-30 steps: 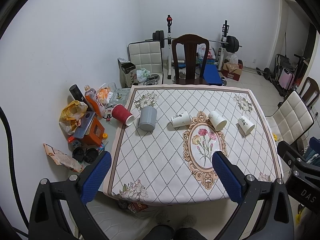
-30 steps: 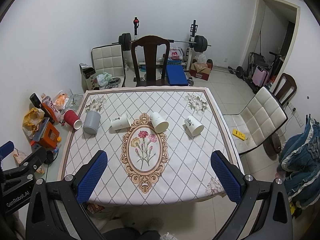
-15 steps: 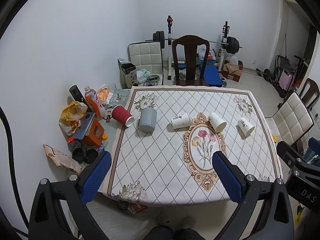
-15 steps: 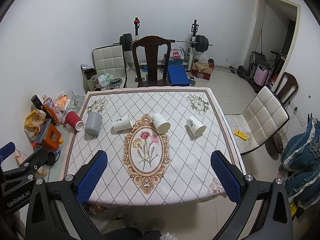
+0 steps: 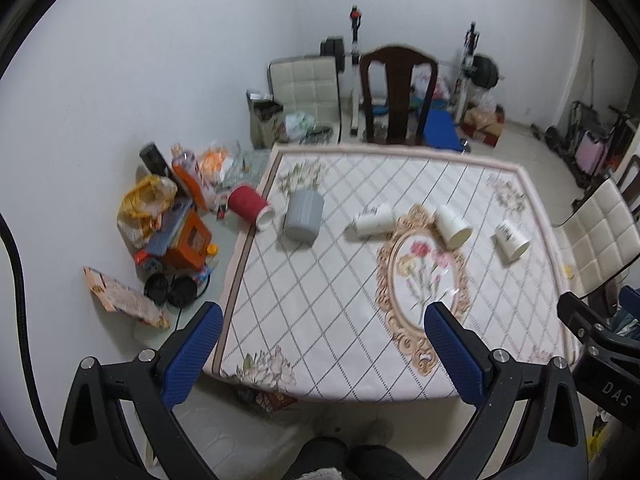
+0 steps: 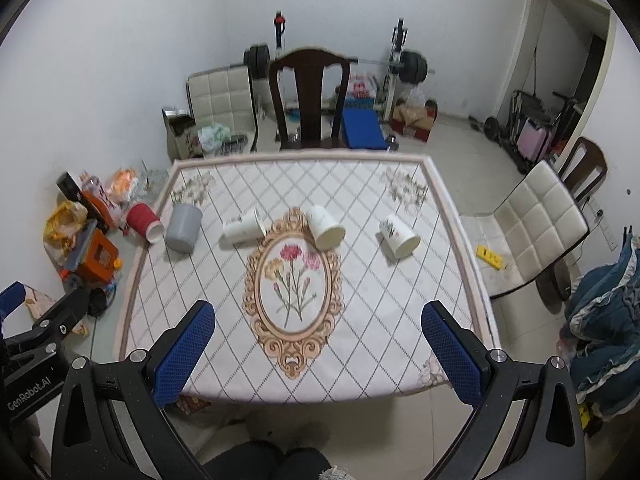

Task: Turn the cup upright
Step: 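Reach the left gripper to the lying white paper cup and grasp it upright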

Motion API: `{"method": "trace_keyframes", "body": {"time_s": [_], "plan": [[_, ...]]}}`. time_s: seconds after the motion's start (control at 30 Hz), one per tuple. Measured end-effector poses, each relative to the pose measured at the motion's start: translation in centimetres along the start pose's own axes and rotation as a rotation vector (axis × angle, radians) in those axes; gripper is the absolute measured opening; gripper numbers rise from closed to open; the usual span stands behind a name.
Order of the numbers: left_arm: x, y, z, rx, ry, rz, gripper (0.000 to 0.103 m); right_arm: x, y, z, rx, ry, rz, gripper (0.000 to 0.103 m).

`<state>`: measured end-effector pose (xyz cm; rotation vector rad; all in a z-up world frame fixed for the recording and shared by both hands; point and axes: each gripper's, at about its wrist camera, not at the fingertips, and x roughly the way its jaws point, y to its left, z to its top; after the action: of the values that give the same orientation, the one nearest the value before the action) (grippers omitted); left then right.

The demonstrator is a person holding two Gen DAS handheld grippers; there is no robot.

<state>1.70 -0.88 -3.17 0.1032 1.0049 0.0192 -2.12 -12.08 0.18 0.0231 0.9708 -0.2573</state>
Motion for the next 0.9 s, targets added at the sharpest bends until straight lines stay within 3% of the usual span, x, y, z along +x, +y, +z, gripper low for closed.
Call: {"method": "trace_keyframes", "body": {"time_s": [0.3,0.5,0.9], "plan": [[9.4,-1.7,-2.1,0.018,0.192,0.032,0.103,11.1,-2.0,-3.0,-0.043,0.190,-0.070,0.103],[15.3,-2.8,-1.2,0.076,0.269,0.037,0.103,18.7,-3.5,-4.5,-0.023,0.331,-0.110,0.103],[27.3,-5.9,5.9,0.360,0.268,0.053,0.103,31.7,-3.6,-2.2,0.050,0.529,-0.169,0.103]]}}
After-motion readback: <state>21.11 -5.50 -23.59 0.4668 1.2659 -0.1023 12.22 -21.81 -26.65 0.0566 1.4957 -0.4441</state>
